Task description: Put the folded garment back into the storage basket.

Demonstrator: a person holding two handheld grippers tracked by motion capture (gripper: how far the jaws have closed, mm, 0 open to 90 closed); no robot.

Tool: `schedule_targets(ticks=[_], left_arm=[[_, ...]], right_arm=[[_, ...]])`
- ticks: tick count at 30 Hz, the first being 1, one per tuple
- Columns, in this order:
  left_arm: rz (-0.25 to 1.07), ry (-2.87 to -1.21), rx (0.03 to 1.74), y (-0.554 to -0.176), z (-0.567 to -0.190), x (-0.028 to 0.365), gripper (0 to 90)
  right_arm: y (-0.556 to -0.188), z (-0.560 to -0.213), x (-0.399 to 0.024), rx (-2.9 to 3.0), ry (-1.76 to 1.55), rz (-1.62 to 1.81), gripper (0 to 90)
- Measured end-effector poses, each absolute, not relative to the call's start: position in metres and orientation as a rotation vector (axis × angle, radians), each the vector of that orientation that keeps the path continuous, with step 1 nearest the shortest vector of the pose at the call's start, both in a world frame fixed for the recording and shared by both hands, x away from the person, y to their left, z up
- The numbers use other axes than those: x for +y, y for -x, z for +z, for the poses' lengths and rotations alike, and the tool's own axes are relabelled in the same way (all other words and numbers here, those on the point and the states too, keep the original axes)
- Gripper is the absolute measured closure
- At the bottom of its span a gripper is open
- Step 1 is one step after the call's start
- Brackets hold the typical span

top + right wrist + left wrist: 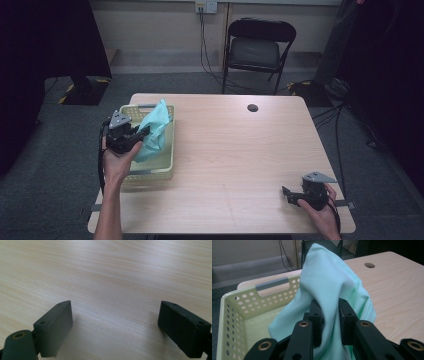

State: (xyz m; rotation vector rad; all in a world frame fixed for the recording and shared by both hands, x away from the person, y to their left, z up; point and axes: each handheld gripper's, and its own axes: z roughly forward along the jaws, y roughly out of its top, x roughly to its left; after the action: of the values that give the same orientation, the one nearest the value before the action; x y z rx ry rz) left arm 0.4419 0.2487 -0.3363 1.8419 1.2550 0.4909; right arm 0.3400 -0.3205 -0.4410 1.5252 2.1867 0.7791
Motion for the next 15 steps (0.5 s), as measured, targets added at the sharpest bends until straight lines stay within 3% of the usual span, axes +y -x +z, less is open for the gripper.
schedule_targets(ticks=[15], left_arm=[[0.481, -1.863, 1.314, -0.454, -0.357, 0.254, 76.5]], right_arm=[[-0.340, -0.441, -0.321, 2.187, -1.525, 0.779, 11.7]])
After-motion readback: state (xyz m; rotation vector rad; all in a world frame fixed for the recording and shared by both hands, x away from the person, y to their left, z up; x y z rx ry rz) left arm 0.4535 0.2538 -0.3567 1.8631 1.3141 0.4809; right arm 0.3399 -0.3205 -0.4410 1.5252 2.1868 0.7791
